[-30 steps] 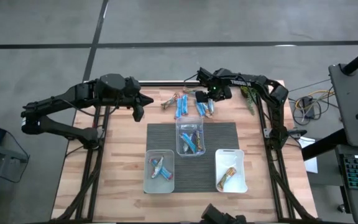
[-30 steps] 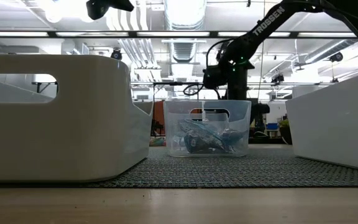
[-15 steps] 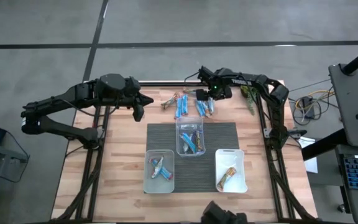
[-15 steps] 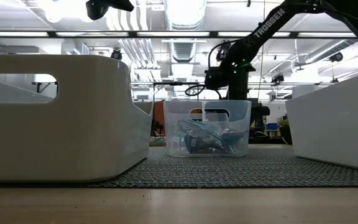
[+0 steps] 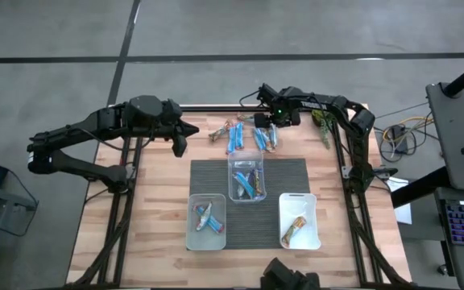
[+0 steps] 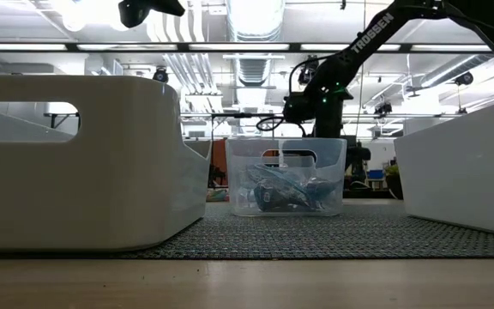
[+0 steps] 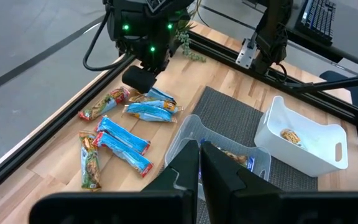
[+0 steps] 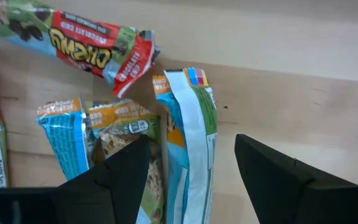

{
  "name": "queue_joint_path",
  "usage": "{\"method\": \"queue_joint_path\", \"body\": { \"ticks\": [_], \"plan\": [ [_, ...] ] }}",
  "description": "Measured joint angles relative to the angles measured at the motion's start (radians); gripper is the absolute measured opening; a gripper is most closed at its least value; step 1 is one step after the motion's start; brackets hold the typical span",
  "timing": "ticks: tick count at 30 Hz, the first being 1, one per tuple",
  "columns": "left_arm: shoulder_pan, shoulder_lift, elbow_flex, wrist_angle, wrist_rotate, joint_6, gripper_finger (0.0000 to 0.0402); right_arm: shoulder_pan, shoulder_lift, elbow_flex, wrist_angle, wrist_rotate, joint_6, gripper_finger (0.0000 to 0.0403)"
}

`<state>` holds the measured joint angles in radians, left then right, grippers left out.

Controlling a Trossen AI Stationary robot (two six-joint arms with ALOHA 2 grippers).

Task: Pick and place Granola Bars by type
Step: Put the orange granola bar into the white bin

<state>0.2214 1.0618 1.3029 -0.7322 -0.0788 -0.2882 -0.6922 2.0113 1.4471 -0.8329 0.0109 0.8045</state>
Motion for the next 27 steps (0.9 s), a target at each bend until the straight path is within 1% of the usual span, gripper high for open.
{"method": "queue_joint_path", "body": {
  "ticks": [17,27],
  "plan": [
    [0.0,0.0,0.0,0.0,-0.001,0.0,0.0,-0.003,0.001,-0.07,0.057,-0.001,0.008,0.0226],
    [0.0,0.0,0.0,0.016,-0.001,0.001,0.0,-0.002,0.002,-0.078,0.065,-0.003,0.012,0.0226]
  ]
}}
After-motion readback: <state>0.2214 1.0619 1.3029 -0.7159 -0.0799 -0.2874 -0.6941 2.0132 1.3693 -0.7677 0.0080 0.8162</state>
